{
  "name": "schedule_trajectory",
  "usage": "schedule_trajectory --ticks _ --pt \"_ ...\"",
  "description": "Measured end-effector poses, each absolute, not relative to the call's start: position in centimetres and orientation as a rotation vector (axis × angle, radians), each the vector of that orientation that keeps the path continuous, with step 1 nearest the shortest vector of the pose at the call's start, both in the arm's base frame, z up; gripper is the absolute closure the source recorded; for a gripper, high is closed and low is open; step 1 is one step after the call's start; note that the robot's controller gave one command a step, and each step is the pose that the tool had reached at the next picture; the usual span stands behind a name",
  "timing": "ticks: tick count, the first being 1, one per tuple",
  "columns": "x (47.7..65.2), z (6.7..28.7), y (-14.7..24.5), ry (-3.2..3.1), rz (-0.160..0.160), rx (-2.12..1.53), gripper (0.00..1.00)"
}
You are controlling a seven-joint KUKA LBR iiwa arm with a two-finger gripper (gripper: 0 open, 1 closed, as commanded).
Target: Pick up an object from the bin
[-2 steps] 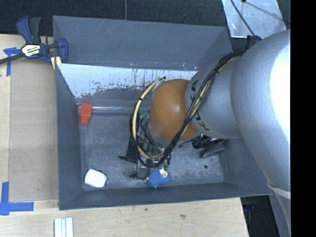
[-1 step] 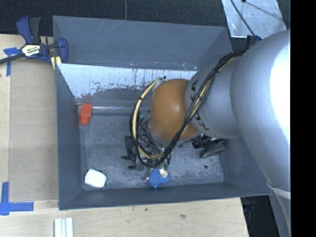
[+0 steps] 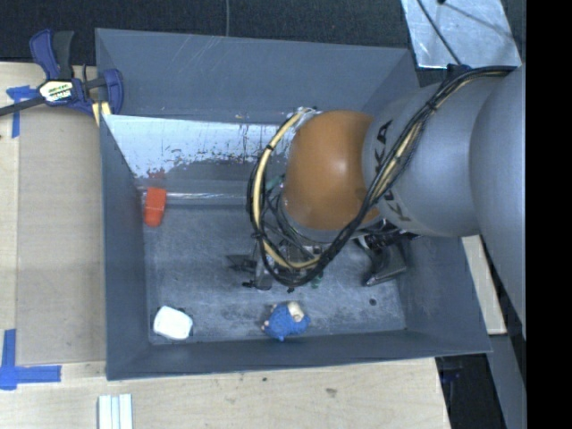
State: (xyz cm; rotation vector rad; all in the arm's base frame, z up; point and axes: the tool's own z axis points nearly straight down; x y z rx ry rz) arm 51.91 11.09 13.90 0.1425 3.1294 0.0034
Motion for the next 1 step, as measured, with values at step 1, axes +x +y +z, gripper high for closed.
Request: schedule_trajectory --ticks 1 --pt "52.07 16.30 11.05 3.132 0.002 0.145 1.00"
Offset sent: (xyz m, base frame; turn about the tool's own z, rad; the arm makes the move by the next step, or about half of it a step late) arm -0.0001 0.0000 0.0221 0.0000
